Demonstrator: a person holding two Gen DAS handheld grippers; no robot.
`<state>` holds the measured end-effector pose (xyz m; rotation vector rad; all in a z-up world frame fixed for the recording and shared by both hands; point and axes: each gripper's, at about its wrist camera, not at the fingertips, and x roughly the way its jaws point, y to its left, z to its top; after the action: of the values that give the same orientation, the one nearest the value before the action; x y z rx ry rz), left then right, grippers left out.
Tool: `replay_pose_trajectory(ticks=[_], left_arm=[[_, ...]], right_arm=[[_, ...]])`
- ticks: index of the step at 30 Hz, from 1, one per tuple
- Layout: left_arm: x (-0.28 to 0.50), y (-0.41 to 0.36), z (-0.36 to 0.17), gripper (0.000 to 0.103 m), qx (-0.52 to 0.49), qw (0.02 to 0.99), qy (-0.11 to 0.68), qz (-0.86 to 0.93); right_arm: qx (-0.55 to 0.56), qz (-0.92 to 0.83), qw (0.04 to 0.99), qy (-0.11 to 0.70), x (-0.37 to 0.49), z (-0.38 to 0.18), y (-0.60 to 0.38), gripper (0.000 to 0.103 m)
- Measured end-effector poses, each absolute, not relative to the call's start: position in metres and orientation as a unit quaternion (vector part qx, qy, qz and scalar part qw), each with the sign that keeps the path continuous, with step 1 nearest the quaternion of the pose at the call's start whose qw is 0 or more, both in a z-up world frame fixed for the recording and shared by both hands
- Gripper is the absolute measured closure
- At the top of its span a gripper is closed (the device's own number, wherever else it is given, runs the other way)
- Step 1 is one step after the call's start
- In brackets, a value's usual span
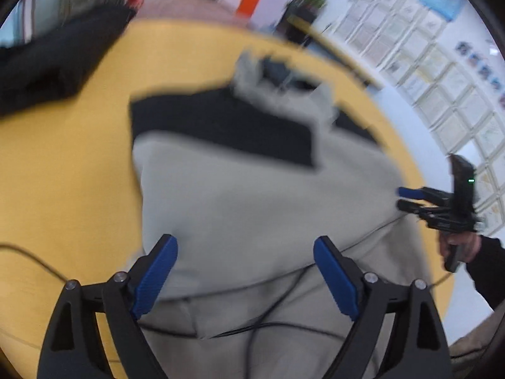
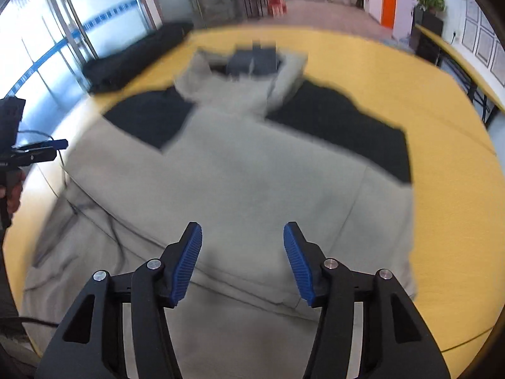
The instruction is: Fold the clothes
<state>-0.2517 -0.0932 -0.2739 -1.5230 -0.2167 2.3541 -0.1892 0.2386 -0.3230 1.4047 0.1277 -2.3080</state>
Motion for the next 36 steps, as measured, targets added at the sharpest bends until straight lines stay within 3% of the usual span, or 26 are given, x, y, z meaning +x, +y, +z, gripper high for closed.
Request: replay_pose_trajectory(ticks=[2,3,5,7,9,11,13,17,20,25,28,30,32,36], left_arm=[[-0.238,-0.093,-0.293,0.015,-0.543,0.163,-0.065,0.821],[-0.229,-0.094,-0.296,0.014,-0.540,0.161,-0.062,0.824],[-0.213,-0.099,-0.299,0.012,-0.536,0.157,-0.064,0.827],[-0.205,-0.102,-0.297,0.012,-0.535,0.151,-0.069,0.828],[-0.203,-0.104,-0.290,0.012,-0.537,0.143,-0.076,0.828],[-0.201,-0.103,-0.277,0.012,-0.518,0.144,-0.075,0.840],[-0.203,-0.099,-0.256,0.012,-0.485,0.153,-0.073,0.858],[-0.223,-0.080,-0.243,0.012,-0.464,0.176,-0.071,0.865],[-0.245,-0.070,-0.270,0.012,-0.491,0.182,-0.062,0.850],[-0.250,-0.081,-0.298,0.013,-0.502,0.166,-0.061,0.847],[-0.247,-0.089,-0.298,0.014,-0.508,0.159,-0.070,0.843],[-0.245,-0.094,-0.297,0.014,-0.511,0.156,-0.075,0.842],[-0.242,-0.094,-0.296,0.013,-0.514,0.154,-0.072,0.841],[-0.234,-0.100,-0.285,0.014,-0.517,0.148,-0.086,0.839]], right_arm=[[0.528,-0.825,0.198,0.041,-0.184,-0.349,0.251,0.073],[0.522,-0.831,0.193,0.027,-0.179,-0.356,0.262,0.072],[0.531,-0.828,0.182,-0.004,-0.175,-0.361,0.283,0.090],[0.534,-0.830,0.162,-0.006,-0.174,-0.359,0.295,0.093],[0.522,-0.839,0.152,-0.004,-0.173,-0.352,0.302,0.090],[0.500,-0.853,0.150,-0.002,-0.171,-0.342,0.305,0.061],[0.478,-0.866,0.148,0.000,-0.169,-0.333,0.308,0.050],[0.505,-0.852,0.135,-0.003,-0.179,-0.356,0.309,0.050],[0.495,-0.857,0.136,-0.042,-0.195,-0.363,0.316,0.047],[0.502,-0.850,0.160,-0.021,-0.214,-0.362,0.291,0.045],[0.452,-0.876,0.165,-0.035,-0.214,-0.327,0.289,0.045],[0.432,-0.887,0.155,-0.042,-0.215,-0.315,0.295,0.037],[0.455,-0.880,0.134,-0.027,-0.219,-0.327,0.299,0.030],[0.513,-0.851,0.110,-0.012,-0.223,-0.367,0.306,0.033]])
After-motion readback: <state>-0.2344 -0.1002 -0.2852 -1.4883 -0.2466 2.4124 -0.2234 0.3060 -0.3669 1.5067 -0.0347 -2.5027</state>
